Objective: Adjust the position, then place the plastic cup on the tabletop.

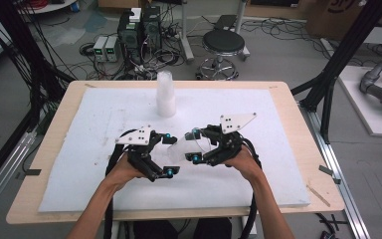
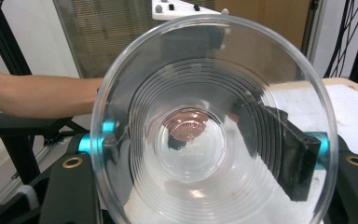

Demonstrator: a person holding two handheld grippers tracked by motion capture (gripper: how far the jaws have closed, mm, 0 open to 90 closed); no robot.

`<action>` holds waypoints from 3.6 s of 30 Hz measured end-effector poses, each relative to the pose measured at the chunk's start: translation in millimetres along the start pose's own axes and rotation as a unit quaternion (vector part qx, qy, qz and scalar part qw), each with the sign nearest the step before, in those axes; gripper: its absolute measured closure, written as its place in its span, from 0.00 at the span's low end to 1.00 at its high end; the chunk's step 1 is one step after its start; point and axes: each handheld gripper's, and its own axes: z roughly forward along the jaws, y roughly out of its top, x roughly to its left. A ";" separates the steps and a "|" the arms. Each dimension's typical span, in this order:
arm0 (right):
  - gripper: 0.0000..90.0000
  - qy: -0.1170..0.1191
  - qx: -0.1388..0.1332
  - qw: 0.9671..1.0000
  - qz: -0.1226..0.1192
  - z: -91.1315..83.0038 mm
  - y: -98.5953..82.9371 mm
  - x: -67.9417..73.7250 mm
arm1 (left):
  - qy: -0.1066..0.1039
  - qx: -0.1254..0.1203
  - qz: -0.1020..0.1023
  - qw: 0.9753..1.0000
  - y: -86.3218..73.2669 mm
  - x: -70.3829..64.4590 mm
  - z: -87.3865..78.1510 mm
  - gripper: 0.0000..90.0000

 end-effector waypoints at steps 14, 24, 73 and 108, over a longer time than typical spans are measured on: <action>0.38 -0.053 0.042 0.998 0.010 -8.1 1.0 -3.4 | 0.149 0.092 -0.006 0.985 -12.0 -3.3 -31.1 0.02; 0.38 -0.146 0.149 0.978 0.027 -10.5 15.7 -7.6 | 0.276 0.074 -0.033 0.958 -54.0 -13.5 -73.2 0.02; 0.39 -0.231 0.299 0.925 0.025 36.7 11.6 -36.0 | 0.343 0.015 -0.057 0.938 -93.1 -22.3 -112.5 0.02; 0.35 -0.231 0.366 0.901 0.030 96.2 -20.5 -60.2 | 0.336 0.009 -0.068 0.939 -93.7 -20.3 -114.2 0.02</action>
